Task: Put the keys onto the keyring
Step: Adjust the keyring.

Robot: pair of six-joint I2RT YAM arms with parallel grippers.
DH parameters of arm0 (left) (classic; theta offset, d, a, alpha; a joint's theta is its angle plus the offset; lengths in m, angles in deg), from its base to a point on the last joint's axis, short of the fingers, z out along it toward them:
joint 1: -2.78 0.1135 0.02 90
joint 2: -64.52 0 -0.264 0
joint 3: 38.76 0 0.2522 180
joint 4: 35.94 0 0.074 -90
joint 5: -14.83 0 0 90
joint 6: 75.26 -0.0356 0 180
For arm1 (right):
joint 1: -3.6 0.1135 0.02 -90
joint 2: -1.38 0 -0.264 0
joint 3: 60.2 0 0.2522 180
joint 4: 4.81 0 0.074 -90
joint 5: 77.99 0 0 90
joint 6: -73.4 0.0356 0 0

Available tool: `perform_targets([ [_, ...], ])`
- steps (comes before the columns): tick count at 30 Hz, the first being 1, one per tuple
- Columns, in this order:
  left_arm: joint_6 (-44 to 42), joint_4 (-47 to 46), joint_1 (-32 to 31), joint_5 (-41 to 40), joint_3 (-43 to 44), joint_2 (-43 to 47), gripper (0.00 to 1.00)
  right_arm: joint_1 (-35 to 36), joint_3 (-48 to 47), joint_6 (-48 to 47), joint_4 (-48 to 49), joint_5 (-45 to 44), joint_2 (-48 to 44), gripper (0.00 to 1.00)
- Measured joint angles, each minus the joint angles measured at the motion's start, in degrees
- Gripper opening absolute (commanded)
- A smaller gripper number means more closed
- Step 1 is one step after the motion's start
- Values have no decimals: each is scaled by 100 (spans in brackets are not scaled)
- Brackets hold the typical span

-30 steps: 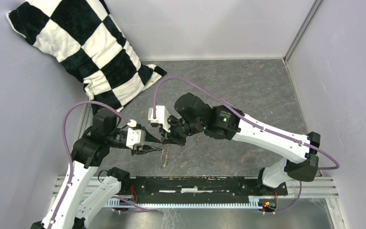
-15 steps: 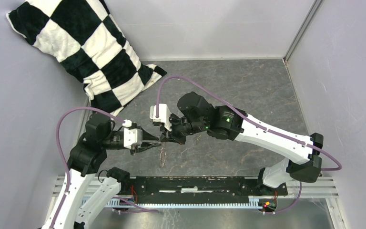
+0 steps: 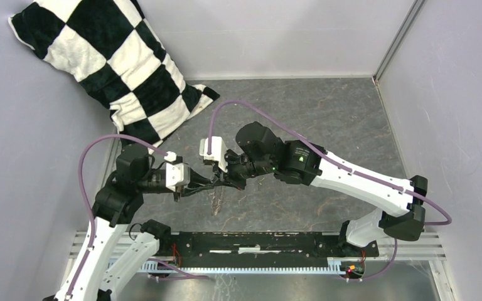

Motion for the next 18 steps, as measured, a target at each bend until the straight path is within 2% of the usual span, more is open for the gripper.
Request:
perform_targets([
  [8,-90,251,0,-46,129,-144,22,2,63,0,46,-33,-7,1],
  [11,-105,334,0,-105,214,-175,34,2,66,-2,74,-31,-7,1],
  [16,-195,446,0,-282,398,-203,46,4,66,0,127,33,-13,1],
  [18,-199,463,0,-332,457,-199,54,9,66,-2,155,57,-24,1],
])
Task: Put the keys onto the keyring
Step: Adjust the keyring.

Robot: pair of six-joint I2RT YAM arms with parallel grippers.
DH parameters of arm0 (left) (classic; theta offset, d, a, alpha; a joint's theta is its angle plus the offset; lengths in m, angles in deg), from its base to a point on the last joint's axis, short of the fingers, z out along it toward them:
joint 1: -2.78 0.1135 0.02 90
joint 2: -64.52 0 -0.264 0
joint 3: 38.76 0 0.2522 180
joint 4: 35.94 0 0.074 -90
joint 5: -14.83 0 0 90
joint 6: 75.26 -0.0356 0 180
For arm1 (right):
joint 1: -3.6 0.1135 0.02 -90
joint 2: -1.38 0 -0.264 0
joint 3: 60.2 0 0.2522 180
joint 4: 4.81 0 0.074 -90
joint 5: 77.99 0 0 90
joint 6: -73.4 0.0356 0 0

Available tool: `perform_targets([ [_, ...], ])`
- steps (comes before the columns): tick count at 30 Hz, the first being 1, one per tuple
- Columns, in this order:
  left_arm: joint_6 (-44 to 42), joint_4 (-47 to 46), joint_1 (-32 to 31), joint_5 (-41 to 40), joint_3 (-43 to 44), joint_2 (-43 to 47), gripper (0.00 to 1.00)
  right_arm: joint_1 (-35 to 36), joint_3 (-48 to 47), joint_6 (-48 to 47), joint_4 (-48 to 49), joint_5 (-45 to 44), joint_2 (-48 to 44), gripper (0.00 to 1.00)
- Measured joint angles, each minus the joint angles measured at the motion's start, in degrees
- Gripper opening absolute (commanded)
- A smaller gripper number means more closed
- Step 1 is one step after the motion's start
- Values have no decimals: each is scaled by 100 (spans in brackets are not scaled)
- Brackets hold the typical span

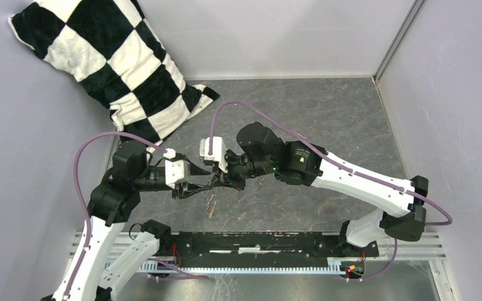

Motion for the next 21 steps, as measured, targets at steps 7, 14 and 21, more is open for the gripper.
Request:
perform_targets([
  [7,-15,-2,0,48,295,76,69,31,236,2,105,15,-153,1],
  [14,-46,37,0,170,426,83,45,33,459,4,212,22,-341,1],
  [21,-455,553,0,256,511,-129,40,31,459,4,258,17,-341,1],
])
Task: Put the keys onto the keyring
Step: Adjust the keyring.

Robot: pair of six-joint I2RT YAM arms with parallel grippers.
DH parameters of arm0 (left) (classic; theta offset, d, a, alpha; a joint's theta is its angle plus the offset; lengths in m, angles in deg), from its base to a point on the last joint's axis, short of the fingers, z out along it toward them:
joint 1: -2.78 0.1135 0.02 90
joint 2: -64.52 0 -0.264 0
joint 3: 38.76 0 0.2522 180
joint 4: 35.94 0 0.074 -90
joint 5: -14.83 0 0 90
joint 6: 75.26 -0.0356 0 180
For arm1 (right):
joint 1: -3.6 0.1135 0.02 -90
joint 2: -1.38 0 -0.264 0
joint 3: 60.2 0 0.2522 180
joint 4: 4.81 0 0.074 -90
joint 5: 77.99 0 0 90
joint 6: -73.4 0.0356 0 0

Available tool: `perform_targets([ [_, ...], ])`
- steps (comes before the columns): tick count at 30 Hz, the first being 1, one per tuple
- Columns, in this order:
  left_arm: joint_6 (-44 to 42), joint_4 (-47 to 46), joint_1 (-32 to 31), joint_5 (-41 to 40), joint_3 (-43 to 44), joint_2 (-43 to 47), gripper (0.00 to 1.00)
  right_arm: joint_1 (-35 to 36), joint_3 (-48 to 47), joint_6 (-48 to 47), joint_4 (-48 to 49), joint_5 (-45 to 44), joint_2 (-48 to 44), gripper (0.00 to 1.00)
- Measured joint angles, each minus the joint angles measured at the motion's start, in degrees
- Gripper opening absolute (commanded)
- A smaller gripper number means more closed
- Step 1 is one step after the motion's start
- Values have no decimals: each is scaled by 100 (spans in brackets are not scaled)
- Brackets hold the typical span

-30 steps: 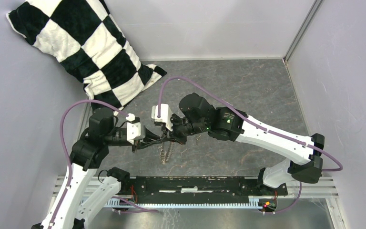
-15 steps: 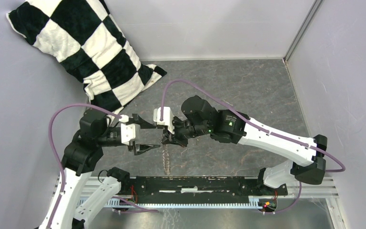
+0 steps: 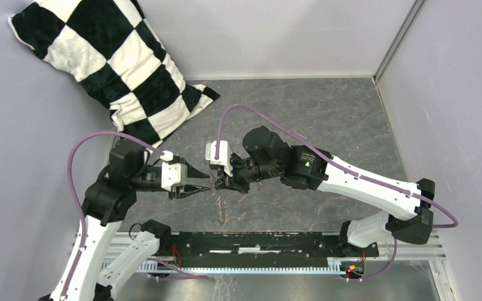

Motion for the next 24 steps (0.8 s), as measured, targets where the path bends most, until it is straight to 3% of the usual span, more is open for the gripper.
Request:
perform_targets([
  [6,-216,205,0,85,0,-114,29,0,0,0,0,0,0,1],
  [10,-400,459,0,96,0,-177,28,2,0,0,0,0,0,1],
  [13,-509,577,0,107,0,-234,43,0,0,0,-4,4,0,1],
  [24,-1145,647,0,-385,2,-127,47,0,131,4,192,249,-66,1],
])
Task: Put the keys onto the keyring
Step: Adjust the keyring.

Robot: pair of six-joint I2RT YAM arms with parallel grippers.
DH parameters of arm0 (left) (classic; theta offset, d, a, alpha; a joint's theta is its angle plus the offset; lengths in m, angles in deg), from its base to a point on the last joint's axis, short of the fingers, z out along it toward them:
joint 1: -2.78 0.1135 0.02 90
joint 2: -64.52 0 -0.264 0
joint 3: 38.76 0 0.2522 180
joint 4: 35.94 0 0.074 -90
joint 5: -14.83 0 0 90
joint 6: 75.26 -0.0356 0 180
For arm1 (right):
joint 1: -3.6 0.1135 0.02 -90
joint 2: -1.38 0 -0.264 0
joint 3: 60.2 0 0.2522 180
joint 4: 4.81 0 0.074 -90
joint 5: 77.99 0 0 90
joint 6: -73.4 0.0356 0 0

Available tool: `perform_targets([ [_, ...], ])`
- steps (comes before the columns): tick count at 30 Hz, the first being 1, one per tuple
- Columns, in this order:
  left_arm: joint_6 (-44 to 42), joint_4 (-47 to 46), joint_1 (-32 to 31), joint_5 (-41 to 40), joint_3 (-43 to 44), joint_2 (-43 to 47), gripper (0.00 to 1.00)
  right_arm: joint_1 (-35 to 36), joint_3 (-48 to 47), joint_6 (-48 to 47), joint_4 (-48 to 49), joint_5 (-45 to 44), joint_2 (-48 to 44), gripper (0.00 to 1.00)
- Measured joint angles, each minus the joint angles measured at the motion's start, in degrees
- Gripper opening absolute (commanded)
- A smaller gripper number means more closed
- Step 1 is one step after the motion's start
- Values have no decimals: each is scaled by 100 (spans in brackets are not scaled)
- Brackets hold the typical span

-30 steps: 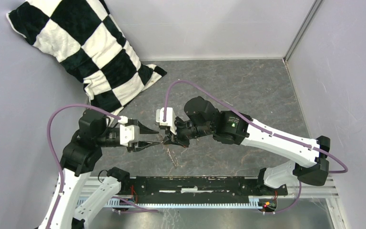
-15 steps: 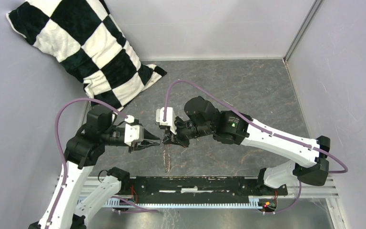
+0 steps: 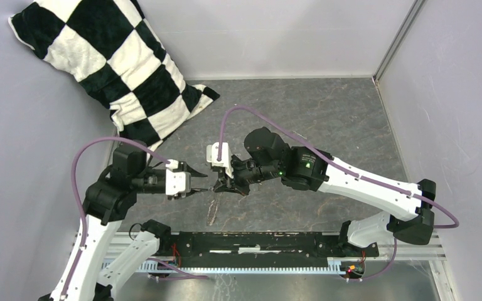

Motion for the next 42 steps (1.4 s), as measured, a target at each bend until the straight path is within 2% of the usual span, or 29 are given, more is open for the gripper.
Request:
perform_targets([
  [6,-131,-96,0,-28,-2,251,50,0,13,13,55,223,-17,1],
  [10,-289,-22,0,280,-2,308,49,0,13,37,66,304,-37,1],
  [22,-649,186,0,796,-2,168,25,-2,13,105,243,533,-44,1],
  [27,-651,289,0,811,-2,168,7,-7,13,83,234,546,-46,1],
  [30,-640,350,-17,815,-2,179,4,-20,13,39,232,546,-50,1],
  [34,-245,179,-26,817,-2,179,2,-22,26,15,236,614,-107,1],
  [42,1447,-846,-26,796,-286,284,2,-33,315,-11,415,632,-369,1],
])
